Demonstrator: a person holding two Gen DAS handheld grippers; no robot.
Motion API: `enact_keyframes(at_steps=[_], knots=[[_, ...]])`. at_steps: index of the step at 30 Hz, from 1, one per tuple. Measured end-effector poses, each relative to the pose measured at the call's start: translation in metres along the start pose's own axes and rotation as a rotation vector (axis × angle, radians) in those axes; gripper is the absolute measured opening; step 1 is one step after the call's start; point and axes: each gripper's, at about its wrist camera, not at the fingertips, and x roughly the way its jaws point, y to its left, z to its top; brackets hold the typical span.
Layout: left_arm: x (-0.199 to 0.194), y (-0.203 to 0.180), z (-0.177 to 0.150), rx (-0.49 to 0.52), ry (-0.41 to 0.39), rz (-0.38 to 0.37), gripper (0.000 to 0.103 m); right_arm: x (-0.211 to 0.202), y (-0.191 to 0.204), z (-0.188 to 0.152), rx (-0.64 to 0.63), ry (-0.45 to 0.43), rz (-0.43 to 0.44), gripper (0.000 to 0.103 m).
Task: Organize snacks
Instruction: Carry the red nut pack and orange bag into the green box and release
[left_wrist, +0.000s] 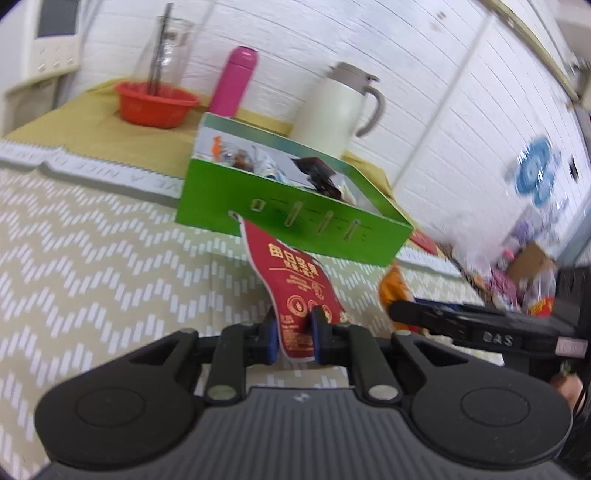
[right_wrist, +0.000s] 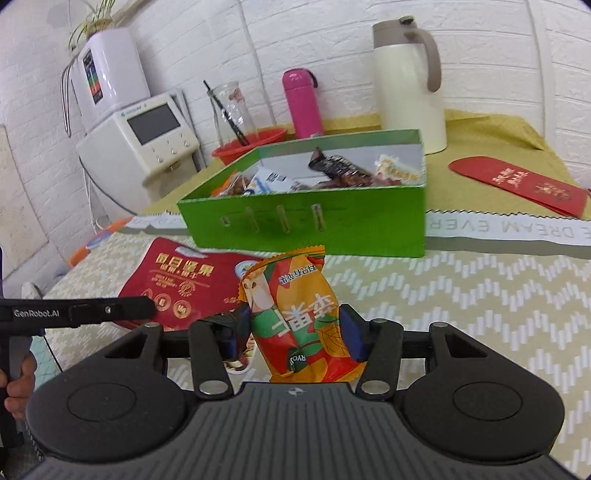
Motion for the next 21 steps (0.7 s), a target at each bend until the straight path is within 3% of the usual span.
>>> enact_keyframes(at_steps=[2,3,6,8,12,14,16,17,19,21], knots=[[0.004,-0.004,0.000,0.061,-0.007,-0.003,0.040,0.014,0.006,0.004,0.005,0.031,-0.005,0.086],[0.006,-0.005,0.000,0.077,-0.012,-0.021,0.063,0.020,0.008,0.005,0.010,0.047,-0.004,0.086],[0.010,-0.008,0.003,0.105,-0.029,-0.087,0.063,0.027,0.012,0.008,0.002,0.055,-0.012,0.086],[0.021,-0.007,0.008,0.086,0.008,-0.118,0.064,0.026,0.010,0.008,0.013,0.060,-0.004,0.086],[0.038,-0.005,0.009,0.021,0.063,-0.173,0.064,0.025,-0.011,0.005,0.152,0.048,0.060,0.086],[0.041,-0.014,0.007,0.073,0.072,-0.166,0.055,0.024,-0.021,0.003,0.235,0.037,0.100,0.086],[0.051,-0.017,0.005,0.069,0.111,-0.148,0.032,0.024,-0.030,0.004,0.301,0.038,0.125,0.085],[0.054,-0.015,0.004,0.057,0.124,-0.135,0.026,0.021,-0.033,0.005,0.338,0.042,0.119,0.084],[0.056,-0.011,0.000,0.051,0.116,-0.128,0.028,0.016,-0.035,0.007,0.347,0.036,0.074,0.084],[0.053,-0.012,0.000,0.051,0.104,-0.115,0.026,0.011,-0.027,0.008,0.259,0.019,-0.021,0.084]])
